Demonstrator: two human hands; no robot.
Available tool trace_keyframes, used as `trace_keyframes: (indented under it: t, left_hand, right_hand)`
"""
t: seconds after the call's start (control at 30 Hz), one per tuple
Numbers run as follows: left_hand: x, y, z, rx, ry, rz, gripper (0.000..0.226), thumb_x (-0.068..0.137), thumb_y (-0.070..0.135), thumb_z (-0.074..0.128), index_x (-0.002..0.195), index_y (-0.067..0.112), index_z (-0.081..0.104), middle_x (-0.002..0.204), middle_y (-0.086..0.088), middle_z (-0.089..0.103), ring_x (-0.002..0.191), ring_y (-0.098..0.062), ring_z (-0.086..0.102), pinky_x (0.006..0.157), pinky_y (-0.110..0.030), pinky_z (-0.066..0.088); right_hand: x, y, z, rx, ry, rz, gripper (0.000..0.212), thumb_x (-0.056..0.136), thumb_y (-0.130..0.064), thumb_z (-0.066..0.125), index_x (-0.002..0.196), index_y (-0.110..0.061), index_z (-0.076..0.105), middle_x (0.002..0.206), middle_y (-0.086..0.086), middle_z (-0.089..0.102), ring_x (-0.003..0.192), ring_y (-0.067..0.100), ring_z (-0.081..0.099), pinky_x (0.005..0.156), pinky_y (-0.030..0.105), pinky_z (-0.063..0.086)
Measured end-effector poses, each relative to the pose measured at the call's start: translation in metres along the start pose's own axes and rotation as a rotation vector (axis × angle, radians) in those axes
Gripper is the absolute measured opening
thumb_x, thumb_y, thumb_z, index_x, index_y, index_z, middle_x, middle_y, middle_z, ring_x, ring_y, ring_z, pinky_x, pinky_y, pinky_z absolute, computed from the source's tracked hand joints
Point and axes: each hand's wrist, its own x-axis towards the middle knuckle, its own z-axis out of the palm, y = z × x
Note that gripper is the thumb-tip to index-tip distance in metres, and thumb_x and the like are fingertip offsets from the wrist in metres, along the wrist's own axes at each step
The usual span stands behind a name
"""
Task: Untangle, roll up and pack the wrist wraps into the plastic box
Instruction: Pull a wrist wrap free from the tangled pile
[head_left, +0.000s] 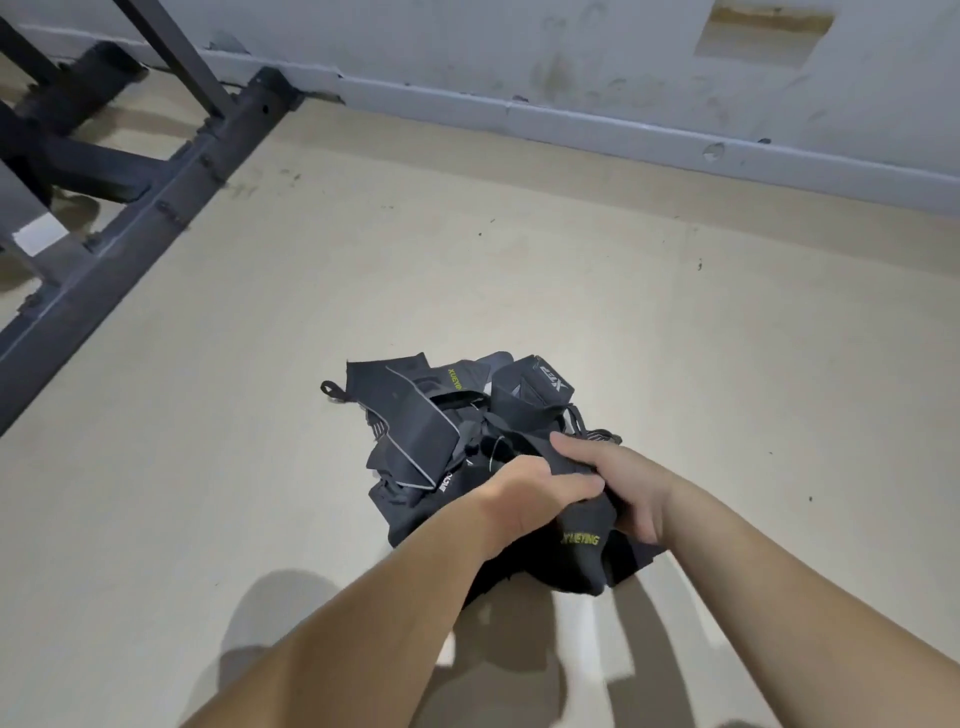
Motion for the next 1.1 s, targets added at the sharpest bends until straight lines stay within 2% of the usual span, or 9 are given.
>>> trace_keyframes:
  t: [0.07, 0.17, 0.33, 0.47, 0.57, 0.73, 0.83, 0.93, 1.1]
  left_hand:
    - [-0.013, 0.013, -0.013, -0.081, -0.02, -0.016, 0.05, 0.092, 0.062, 0.064, 0.119, 0.021, 0.077, 0.115, 0.004, 0.079, 0.106, -0.018, 0.072, 0.093, -0.035, 0.057]
    - [-0.041, 0.042, -0.03, -0.32, -0.005, 0.021, 0.052, 0.102, 0.058, 0.057, 0.13, 0.018, 0.073, 0.121, -0.011, 0.078, 0.109, -0.031, 0.076, 0.098, -0.05, 0.06]
    - [-0.097, 0.098, -0.022, -0.261, 0.169, 0.185, 0.045, 0.101, 0.04, 0.065, 0.129, 0.004, 0.061, 0.106, -0.017, 0.08, 0.09, -0.035, 0.08, 0.082, -0.052, 0.066]
    - [-0.149, 0.137, -0.012, -0.338, 0.222, 0.319, 0.037, 0.109, 0.033, 0.058, 0.131, 0.005, 0.048, 0.104, -0.01, 0.072, 0.058, -0.018, 0.075, 0.061, -0.032, 0.062]
    - [-0.175, 0.144, -0.001, -0.408, 0.187, 0.344, 0.046, 0.107, 0.035, 0.06, 0.137, 0.005, 0.042, 0.125, -0.014, 0.069, 0.073, -0.029, 0.08, 0.077, -0.044, 0.065]
    - [-0.189, 0.143, 0.015, -0.413, 0.212, 0.364, 0.037, 0.109, 0.037, 0.057, 0.128, 0.006, 0.047, 0.112, -0.015, 0.075, 0.074, -0.037, 0.08, 0.083, -0.056, 0.065]
    - [-0.188, 0.141, 0.016, -0.384, 0.249, 0.357, 0.043, 0.108, 0.039, 0.057, 0.132, 0.006, 0.046, 0.118, -0.017, 0.074, 0.077, -0.04, 0.08, 0.088, -0.057, 0.063]
    - [-0.186, 0.142, 0.011, -0.372, 0.246, 0.355, 0.039, 0.107, 0.039, 0.059, 0.124, 0.004, 0.051, 0.112, -0.018, 0.075, 0.076, -0.039, 0.08, 0.085, -0.056, 0.064]
    - [-0.171, 0.15, -0.018, -0.298, 0.447, 0.415, 0.04, 0.109, 0.039, 0.055, 0.126, 0.004, 0.058, 0.116, -0.019, 0.072, 0.061, -0.026, 0.077, 0.053, -0.041, 0.064]
  right_hand:
    - [-0.022, -0.017, -0.003, -0.132, -0.003, -0.082, 0.038, 0.1, -0.033, 0.07, 0.127, -0.006, 0.073, 0.119, 0.016, 0.078, 0.113, 0.035, 0.074, 0.106, 0.048, 0.055]
    - [-0.069, -0.04, 0.002, -0.196, -0.002, -0.212, 0.026, 0.105, -0.015, 0.062, 0.129, -0.019, 0.073, 0.122, 0.01, 0.078, 0.106, 0.024, 0.076, 0.091, 0.036, 0.058]
    - [-0.143, -0.063, 0.028, -0.244, 0.142, -0.427, 0.023, 0.099, -0.03, 0.072, 0.119, -0.018, 0.071, 0.111, 0.01, 0.079, 0.1, 0.028, 0.076, 0.087, 0.04, 0.057]
    - [-0.208, -0.066, 0.048, -0.303, 0.378, -0.659, 0.032, 0.091, -0.045, 0.079, 0.111, -0.022, 0.071, 0.104, 0.006, 0.074, 0.085, 0.016, 0.068, 0.078, 0.031, 0.054]
    - [-0.251, -0.061, 0.058, -0.309, 0.452, -0.794, 0.036, 0.083, -0.04, 0.088, 0.106, -0.021, 0.068, 0.093, 0.001, 0.064, 0.071, 0.014, 0.062, 0.07, 0.037, 0.057]
    - [-0.267, -0.05, 0.057, -0.323, 0.419, -0.791, 0.025, 0.087, -0.021, 0.082, 0.11, -0.022, 0.072, 0.107, -0.001, 0.074, 0.08, 0.019, 0.077, 0.091, 0.043, 0.063]
    - [-0.262, -0.045, 0.052, -0.263, 0.335, -0.73, 0.023, 0.088, -0.004, 0.067, 0.108, -0.011, 0.077, 0.091, 0.004, 0.078, 0.078, 0.02, 0.077, 0.098, 0.05, 0.061]
    - [-0.258, -0.042, 0.049, -0.357, 0.319, -0.673, 0.016, 0.094, 0.0, 0.059, 0.095, 0.003, 0.074, 0.07, 0.007, 0.064, 0.064, 0.02, 0.063, 0.077, 0.046, 0.063]
    - [-0.254, -0.05, 0.042, -0.416, 0.452, -0.655, 0.014, 0.093, -0.004, 0.048, 0.092, -0.003, 0.062, 0.071, 0.009, 0.065, 0.056, 0.025, 0.06, 0.05, 0.034, 0.052]
